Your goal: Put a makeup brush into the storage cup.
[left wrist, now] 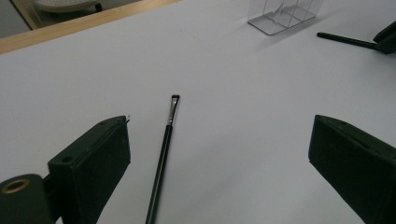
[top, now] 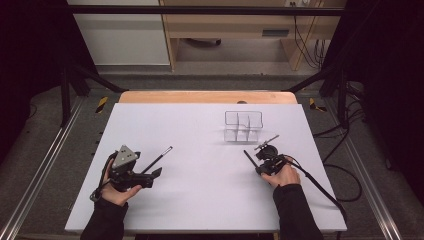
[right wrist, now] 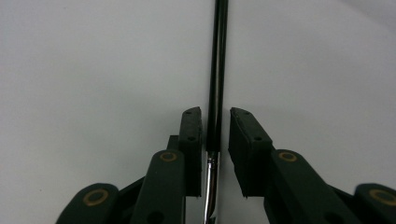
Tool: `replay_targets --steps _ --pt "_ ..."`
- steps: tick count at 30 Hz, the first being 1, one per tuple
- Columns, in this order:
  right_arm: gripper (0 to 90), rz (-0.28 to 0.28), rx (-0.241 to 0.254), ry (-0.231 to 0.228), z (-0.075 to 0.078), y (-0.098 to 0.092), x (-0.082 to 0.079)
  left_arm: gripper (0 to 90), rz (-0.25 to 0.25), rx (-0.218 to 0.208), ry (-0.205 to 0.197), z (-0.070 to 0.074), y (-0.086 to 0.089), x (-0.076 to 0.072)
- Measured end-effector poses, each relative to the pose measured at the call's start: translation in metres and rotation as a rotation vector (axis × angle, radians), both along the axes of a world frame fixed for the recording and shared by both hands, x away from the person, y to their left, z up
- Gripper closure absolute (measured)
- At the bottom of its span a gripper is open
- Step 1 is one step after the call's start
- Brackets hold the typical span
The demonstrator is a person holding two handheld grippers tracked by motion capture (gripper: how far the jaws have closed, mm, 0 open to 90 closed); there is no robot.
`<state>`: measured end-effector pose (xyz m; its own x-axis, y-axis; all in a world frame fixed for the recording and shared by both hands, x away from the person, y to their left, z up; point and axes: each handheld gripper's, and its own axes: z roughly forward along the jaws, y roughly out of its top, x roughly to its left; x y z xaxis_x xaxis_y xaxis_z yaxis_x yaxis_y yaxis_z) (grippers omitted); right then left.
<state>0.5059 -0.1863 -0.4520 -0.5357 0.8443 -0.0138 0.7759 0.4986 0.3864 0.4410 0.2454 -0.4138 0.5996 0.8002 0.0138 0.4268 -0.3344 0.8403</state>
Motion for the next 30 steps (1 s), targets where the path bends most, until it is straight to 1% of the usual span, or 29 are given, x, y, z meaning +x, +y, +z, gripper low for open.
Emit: replay_targets --steps 2,4,6,9,10,19,22,25,30 --pt "77.7 0.009 -0.009 -0.001 0.000 0.001 0.001 4.8 0.000 -0.002 0.000 0.000 0.000 0.000" --pt "80.4 0.009 -0.012 0.013 0.001 0.003 0.001 4.8 -0.001 0.001 0.001 0.000 0.000 0.000" --pt "83.4 0.011 -0.018 0.016 0.001 0.005 0.001 4.8 -0.002 0.003 0.002 0.000 0.000 0.000" --pt "83.9 0.006 -0.026 0.022 0.001 0.006 0.002 4.8 -0.002 0.006 0.005 0.000 0.000 0.000" --pt "84.0 0.001 -0.019 0.031 0.001 0.006 0.002 4.8 -0.003 0.008 0.004 0.000 0.000 0.000" --pt "84.2 0.004 -0.018 0.031 0.002 0.005 0.003 4.8 -0.006 0.013 0.005 -0.001 -0.001 0.000" --pt "84.2 0.014 0.011 0.027 0.005 0.004 0.002 4.8 -0.009 0.011 0.005 0.000 -0.001 0.000" --pt "84.2 0.017 0.016 0.024 0.008 0.004 0.001 4.9 -0.010 0.011 0.004 0.000 -0.001 0.000" --pt "84.2 0.047 0.054 0.008 0.022 0.006 -0.003 4.8 -0.019 0.014 0.003 0.001 -0.003 -0.001"
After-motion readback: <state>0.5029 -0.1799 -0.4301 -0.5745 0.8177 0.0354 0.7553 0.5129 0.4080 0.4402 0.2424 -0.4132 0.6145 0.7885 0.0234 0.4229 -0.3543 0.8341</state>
